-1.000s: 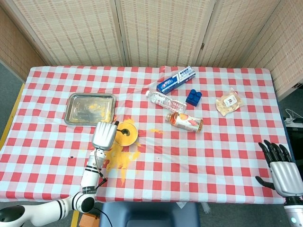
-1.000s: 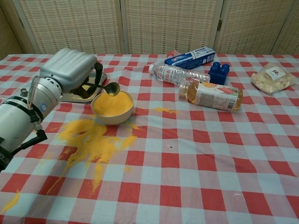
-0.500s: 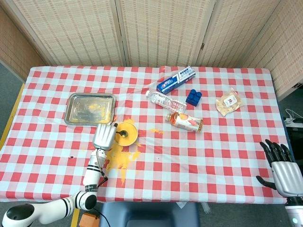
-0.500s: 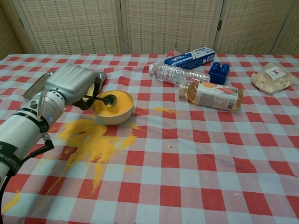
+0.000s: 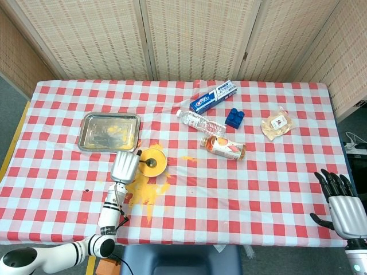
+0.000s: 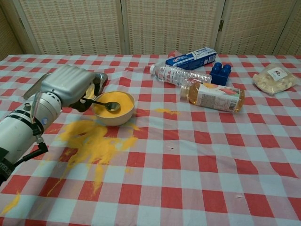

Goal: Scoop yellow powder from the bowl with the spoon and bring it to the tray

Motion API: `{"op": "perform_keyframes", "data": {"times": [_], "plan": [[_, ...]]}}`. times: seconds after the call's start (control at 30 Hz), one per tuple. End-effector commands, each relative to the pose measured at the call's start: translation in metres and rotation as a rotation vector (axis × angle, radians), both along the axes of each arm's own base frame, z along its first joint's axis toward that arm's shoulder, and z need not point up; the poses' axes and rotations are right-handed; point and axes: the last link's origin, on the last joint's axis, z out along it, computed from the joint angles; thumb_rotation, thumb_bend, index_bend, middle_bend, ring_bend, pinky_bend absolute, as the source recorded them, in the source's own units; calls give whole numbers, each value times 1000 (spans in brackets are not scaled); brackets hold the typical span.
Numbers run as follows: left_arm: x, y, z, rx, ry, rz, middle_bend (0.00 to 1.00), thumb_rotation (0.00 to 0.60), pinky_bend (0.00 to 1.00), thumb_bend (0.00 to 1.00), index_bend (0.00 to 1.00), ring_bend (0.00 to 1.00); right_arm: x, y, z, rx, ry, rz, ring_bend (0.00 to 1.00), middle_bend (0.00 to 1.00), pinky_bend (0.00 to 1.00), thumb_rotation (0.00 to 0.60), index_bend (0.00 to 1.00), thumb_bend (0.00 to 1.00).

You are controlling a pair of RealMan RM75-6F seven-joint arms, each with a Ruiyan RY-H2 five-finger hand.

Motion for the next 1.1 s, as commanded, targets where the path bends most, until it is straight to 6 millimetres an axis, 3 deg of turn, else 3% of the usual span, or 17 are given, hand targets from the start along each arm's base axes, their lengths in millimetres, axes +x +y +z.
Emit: {"op": "perform_keyframes", "data": {"times": [0.03,0.17,0.4,1.1], "plan": [[-4,0,6,-24,15,28,1000,600,1000,558,419,1000,0,0,0,2,1,1,0,0,0,600,0,65],[-10,-1,11,-71,45,81,1000,600,1000,633,369,1000,1,0,-1,3,1,1,0,0,0,600,0,65],[-11,-13,18,-138,81,118,1000,600,1000,637,357,1000,1,1,0,-1,1,3,0,0,0,600,0,65],[22,-65,6,-200,114,8,1000,600,1000,629,362,1000,8,9,-2,55,-19,30,0,0,0,600,0,65]]}}
